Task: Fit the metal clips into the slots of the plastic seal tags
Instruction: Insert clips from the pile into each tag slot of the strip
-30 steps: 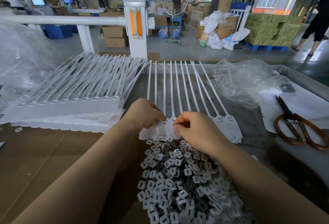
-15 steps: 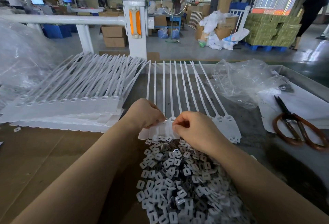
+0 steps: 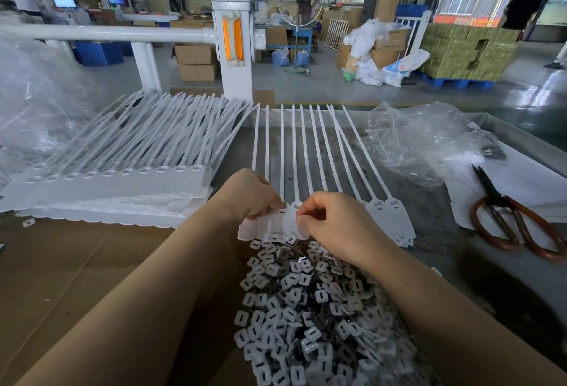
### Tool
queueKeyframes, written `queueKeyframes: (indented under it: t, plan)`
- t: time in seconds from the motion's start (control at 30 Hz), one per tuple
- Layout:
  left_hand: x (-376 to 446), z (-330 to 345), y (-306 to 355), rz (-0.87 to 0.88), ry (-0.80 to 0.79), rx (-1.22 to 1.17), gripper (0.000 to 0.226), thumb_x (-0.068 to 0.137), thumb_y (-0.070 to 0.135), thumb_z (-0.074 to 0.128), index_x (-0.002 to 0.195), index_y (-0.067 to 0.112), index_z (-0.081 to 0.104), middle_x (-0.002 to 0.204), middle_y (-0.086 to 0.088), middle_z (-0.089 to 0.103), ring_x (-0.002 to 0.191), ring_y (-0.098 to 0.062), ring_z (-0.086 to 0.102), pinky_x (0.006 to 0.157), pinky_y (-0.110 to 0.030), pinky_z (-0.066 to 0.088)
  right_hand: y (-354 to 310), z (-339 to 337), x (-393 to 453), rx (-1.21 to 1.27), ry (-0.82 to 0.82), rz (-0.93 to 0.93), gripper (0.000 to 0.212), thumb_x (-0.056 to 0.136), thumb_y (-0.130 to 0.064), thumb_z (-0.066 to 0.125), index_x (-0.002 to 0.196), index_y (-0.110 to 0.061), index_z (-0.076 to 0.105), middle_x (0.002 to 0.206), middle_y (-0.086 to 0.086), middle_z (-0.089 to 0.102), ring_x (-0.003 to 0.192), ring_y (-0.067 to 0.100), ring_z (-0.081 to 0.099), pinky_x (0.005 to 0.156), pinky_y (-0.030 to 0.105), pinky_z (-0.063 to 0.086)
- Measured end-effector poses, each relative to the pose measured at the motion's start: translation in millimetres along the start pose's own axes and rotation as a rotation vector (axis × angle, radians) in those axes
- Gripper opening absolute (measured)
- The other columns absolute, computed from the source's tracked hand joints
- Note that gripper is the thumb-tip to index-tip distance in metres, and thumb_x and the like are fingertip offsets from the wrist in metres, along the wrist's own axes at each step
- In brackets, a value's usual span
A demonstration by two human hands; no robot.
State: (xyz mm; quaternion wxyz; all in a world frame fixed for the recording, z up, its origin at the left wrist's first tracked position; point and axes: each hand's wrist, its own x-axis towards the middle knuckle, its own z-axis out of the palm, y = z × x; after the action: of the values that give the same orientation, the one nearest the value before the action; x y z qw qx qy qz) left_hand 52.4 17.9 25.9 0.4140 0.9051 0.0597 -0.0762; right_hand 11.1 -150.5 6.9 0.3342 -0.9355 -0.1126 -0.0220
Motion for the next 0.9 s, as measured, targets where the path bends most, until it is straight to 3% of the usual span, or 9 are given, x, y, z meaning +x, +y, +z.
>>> queueKeyframes:
  t: [0.23,0.43,0.57,0.73,0.83,0.9]
  plan:
    - [-1,0,-1,0.029,0.022,0.019,0.006,0.08,0.011,0.076,0.077,0.007,0.073,0.063,-0.004,0.066,0.051,-0.011,0.055,0.048,-0.02,0.046,-2,-1,-1,0.007,-0.005,0.009,0.011,0.092,-0.029,0.064,0.1,-0.027,0.07,0.092,-0.014,0.068,0.082,0.001,0.063,0.07,0.015,0.049]
    - [-6,2,-3,0.117,0.05,0.047,0.016,0.083,0.011,0.075,0.072,0.02,0.069,0.065,0.0,0.067,0.053,-0.008,0.058,0.048,-0.016,0.046,-2,-1,-1,0.012,-0.009,0.008,0.01,0.092,-0.029,0.063,0.1,-0.028,0.07,0.093,-0.014,0.068,0.084,0.001,0.063,0.071,0.015,0.049]
    - [-12,-3,-1,0.274,0.075,0.197,0.01,0.085,0.012,0.073,0.086,0.021,0.077,0.068,0.011,0.067,0.059,-0.004,0.06,0.059,-0.017,0.049,-1,-2,-2,0.012,-0.013,0.004,0.01,0.093,-0.028,0.062,0.1,-0.028,0.07,0.094,-0.015,0.068,0.084,0.0,0.062,0.07,0.014,0.047]
    - [-16,-7,3,0.354,0.035,0.351,0.014,0.087,0.014,0.072,0.097,0.021,0.08,0.095,0.005,0.075,0.087,-0.008,0.067,0.09,-0.029,0.056,-2,-3,-2,0.028,-0.022,0.004,0.008,0.092,-0.026,0.064,0.096,-0.029,0.07,0.094,-0.016,0.068,0.083,0.001,0.064,0.07,0.016,0.05]
    - [-15,-7,2,0.369,0.035,0.368,0.013,0.086,0.016,0.073,0.096,0.022,0.08,0.095,0.007,0.075,0.087,-0.007,0.067,0.09,-0.028,0.055,-3,-5,-3,0.051,-0.022,-0.014,0.008,0.089,-0.024,0.067,0.091,-0.031,0.072,0.091,-0.016,0.069,0.081,0.001,0.065,0.069,0.016,0.05]
    - [-14,-8,-2,0.372,0.035,0.33,0.012,0.085,0.017,0.074,0.094,0.024,0.08,0.091,0.01,0.074,0.083,-0.003,0.066,0.082,-0.021,0.054,-4,-7,-4,0.079,-0.036,-0.046,0.007,0.087,-0.025,0.07,0.087,-0.031,0.073,0.086,-0.017,0.07,0.079,-0.001,0.065,0.07,0.016,0.052]
